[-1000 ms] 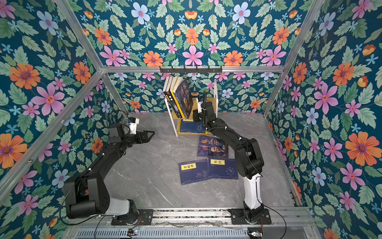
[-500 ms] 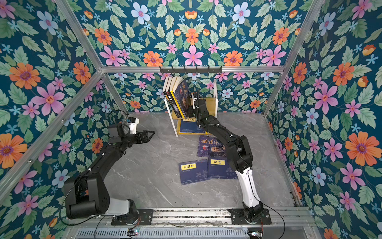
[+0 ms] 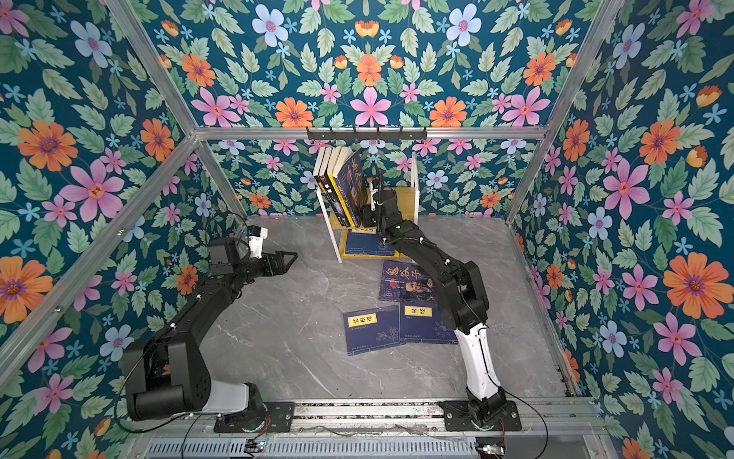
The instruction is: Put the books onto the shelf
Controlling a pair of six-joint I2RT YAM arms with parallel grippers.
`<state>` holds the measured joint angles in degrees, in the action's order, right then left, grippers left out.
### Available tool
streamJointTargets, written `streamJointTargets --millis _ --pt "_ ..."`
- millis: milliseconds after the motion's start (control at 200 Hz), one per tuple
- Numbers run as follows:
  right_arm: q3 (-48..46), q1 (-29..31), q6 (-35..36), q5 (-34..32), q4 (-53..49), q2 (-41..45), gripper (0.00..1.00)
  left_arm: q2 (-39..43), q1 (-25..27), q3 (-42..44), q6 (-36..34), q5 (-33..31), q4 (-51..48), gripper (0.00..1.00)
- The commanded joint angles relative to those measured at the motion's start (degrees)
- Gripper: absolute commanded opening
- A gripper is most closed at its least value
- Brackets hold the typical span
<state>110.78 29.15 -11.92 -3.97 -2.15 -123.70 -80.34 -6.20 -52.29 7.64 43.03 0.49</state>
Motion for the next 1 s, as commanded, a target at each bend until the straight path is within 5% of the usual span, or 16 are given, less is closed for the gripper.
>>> streamJointTargets --millis 0,645,995 --pt "-2.05 -0.01 0.67 -0.43 -2.07 3.95 0.31 0.15 0.26 0.88 2.37 1.56 3.12 1.00" --pt "-32.45 -1.04 0.82 -1.19 -4.80 35.90 0.61 -3.33 10.38 7.91 17.46 4.03 18.85 1.00" --pt "-50.84 -3.27 -4.18 1.60 -7.62 49.14 0.78 -4.07 14.77 10.08 17.72 -1.05 15.90 0.99"
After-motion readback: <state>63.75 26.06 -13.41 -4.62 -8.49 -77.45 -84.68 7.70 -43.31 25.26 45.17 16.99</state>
